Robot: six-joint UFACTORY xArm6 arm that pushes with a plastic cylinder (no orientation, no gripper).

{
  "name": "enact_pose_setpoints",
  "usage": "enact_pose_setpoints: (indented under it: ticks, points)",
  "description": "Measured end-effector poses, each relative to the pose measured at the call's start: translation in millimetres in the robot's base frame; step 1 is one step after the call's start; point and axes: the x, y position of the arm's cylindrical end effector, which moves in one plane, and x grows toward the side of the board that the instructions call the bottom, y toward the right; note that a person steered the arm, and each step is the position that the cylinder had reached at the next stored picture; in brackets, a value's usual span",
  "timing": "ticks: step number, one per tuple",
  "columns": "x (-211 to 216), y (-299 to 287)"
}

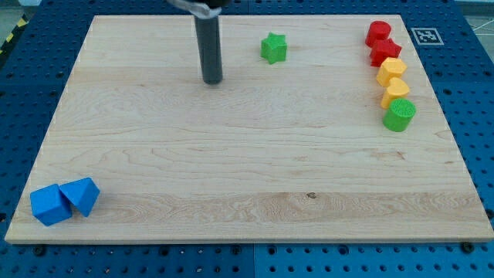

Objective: Slide the green star towards down

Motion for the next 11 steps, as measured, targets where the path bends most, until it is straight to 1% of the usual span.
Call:
enact_pose_setpoints:
  ticks: [1,2,3,4,5,6,7,9,10,11]
  points:
    - [-81.1,-3.0]
    - [-142.3,29.7]
    - [-145.3,73.2]
    - [-144.3,73.2]
    - [-116.8,73.1]
    - [-75.1,81.5]
    - [-74.1,107.5]
    - [-73.4,114.0]
    - [-49.0,116.3]
    - [-14.0,116.3]
